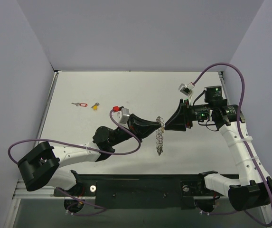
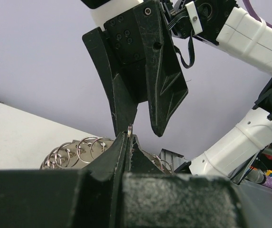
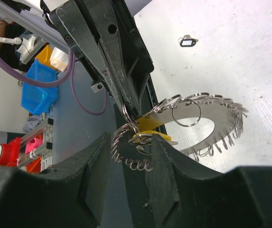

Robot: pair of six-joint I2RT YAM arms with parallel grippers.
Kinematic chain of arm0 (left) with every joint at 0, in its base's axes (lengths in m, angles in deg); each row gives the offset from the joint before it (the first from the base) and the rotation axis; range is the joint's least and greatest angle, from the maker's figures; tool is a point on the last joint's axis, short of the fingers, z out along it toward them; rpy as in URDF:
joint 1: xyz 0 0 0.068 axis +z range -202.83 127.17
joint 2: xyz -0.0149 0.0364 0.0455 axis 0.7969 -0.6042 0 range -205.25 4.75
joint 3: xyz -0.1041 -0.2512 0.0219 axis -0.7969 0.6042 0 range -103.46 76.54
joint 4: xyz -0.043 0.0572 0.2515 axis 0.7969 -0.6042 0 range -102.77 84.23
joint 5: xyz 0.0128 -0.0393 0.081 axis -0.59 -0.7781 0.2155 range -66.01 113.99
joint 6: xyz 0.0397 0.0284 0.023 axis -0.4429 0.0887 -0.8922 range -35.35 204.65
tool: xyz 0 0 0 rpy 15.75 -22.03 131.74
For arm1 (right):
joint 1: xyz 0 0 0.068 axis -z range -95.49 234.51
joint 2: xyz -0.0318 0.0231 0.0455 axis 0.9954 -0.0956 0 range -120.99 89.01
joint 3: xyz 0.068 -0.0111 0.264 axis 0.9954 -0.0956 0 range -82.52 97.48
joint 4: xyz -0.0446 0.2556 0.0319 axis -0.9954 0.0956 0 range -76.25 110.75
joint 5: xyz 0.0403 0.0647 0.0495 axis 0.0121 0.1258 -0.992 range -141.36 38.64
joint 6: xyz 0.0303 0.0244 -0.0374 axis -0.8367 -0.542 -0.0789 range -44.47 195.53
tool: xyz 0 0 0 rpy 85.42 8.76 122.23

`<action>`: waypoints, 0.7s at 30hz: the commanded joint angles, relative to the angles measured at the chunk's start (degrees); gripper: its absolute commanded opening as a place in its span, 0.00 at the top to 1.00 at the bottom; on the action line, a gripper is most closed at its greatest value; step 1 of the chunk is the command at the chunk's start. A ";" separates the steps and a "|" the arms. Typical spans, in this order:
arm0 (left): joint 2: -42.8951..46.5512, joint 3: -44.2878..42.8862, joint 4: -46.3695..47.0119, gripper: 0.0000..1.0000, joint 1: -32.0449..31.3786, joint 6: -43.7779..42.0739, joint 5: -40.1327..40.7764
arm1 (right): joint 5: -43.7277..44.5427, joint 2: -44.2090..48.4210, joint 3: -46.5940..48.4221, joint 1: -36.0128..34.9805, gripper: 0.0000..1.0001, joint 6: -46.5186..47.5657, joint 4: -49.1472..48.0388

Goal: Put the keys on the keyring

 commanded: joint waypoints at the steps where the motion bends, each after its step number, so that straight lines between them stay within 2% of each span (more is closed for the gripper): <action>1: 1.05 -1.98 8.30 1.00 -0.22 2.24 1.42 | -3.04 0.83 0.23 0.35 0.68 -0.47 -1.23; 5: 0.96 -2.33 8.65 1.00 -0.22 3.39 2.04 | -2.69 1.01 0.22 0.26 0.70 0.75 -0.80; 8: 1.05 -2.42 9.00 1.00 -0.31 4.36 2.30 | -2.25 0.92 0.66 0.35 0.75 1.02 -0.53; 11: 1.05 -2.33 9.00 1.00 -0.22 5.15 2.74 | -1.98 0.57 0.84 0.26 0.87 1.28 -0.53; 17: 1.49 -2.07 9.44 1.00 -0.57 5.94 4.14 | -0.93 0.48 0.75 0.17 1.00 1.29 -0.53; 21: 2.01 -1.80 10.93 1.00 -0.57 6.38 4.85 | -1.01 0.31 0.32 0.26 1.00 -0.63 -2.01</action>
